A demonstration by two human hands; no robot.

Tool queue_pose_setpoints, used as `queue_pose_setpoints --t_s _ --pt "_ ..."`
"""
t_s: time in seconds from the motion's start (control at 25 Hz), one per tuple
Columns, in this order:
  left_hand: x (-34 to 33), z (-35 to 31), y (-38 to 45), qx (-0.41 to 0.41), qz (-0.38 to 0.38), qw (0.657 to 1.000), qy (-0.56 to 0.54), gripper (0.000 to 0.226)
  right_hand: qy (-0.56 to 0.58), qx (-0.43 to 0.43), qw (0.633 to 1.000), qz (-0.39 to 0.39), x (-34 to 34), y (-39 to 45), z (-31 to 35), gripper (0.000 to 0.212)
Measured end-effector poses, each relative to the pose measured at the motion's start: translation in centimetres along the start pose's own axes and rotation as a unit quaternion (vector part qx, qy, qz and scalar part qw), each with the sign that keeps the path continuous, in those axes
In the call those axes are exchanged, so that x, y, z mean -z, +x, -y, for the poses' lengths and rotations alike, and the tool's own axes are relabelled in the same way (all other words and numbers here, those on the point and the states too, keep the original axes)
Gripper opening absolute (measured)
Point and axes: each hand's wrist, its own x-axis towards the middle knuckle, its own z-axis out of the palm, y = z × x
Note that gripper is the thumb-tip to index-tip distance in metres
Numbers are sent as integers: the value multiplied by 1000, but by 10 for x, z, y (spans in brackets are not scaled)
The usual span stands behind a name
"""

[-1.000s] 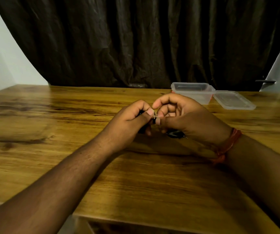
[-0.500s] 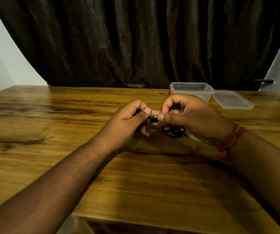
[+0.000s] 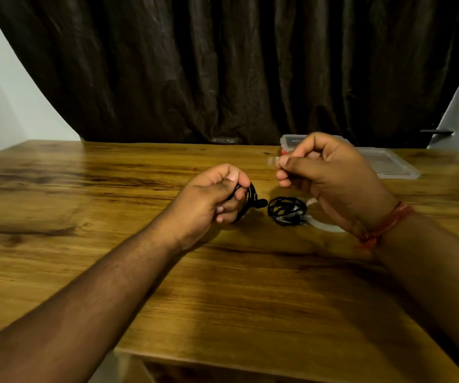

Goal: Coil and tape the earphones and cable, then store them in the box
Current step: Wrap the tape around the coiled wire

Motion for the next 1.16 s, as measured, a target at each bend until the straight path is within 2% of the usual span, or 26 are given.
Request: queue_pose_setpoints --t_s 0.12,0.28,0.52,0.64,0.8,1.16 --pt "-2 -1 0 17 -3 1000 -23 19 -120 69 990 -33 0 0 -5 11" --pt "-4 0 0 48 -14 995 -84 15 -218 134 966 -32 -5 -2 -14 11" --pt "-3 2 0 72 -28 993 -90 15 -366 249 896 -24 -14 -9 -16 11" --pt "-4 1 0 68 -27 992 -98 16 -402 274 873 -28 -15 -10 -15 10" --pt "-5 1 1 57 -26 992 -107 14 -417 285 863 -27 -15 -9 -17 11" --pt "-7 3 3 46 -33 997 -51 20 -474 342 811 21 -15 -9 -19 11"
